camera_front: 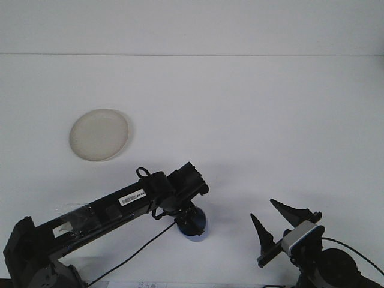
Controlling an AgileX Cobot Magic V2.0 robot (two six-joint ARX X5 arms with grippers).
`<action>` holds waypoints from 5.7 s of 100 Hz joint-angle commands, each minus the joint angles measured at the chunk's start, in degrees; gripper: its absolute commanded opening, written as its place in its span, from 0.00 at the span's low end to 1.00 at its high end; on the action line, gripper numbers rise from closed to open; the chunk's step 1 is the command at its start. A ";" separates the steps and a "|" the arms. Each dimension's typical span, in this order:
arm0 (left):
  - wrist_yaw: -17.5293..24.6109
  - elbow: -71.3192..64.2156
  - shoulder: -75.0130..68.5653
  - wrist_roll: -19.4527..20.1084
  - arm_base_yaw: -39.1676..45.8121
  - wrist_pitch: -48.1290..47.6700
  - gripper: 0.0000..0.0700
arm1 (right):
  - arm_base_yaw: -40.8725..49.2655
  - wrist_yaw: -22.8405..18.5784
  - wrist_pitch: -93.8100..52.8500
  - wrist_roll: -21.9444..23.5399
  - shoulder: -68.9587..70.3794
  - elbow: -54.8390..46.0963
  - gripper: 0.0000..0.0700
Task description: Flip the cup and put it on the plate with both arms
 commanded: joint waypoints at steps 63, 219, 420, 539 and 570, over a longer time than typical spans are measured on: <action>-9.70 17.29 -4.02 5.70 43.58 -2.38 0.01 | 0.63 0.02 0.46 0.37 0.17 0.48 0.61; -9.18 26.40 -16.13 -4.42 52.33 -1.95 0.83 | 0.59 0.24 0.09 0.37 0.17 0.46 0.61; -12.59 -70.90 -93.70 7.61 46.53 49.05 0.02 | 0.59 0.02 0.07 0.83 0.15 0.48 0.01; -13.25 -76.00 -94.71 6.29 48.26 49.42 0.02 | 0.33 0.24 0.09 -2.23 0.15 0.48 0.01; -13.25 -76.00 -94.71 6.27 48.26 49.42 0.02 | -33.86 -15.37 15.69 -5.62 -3.76 -12.26 0.01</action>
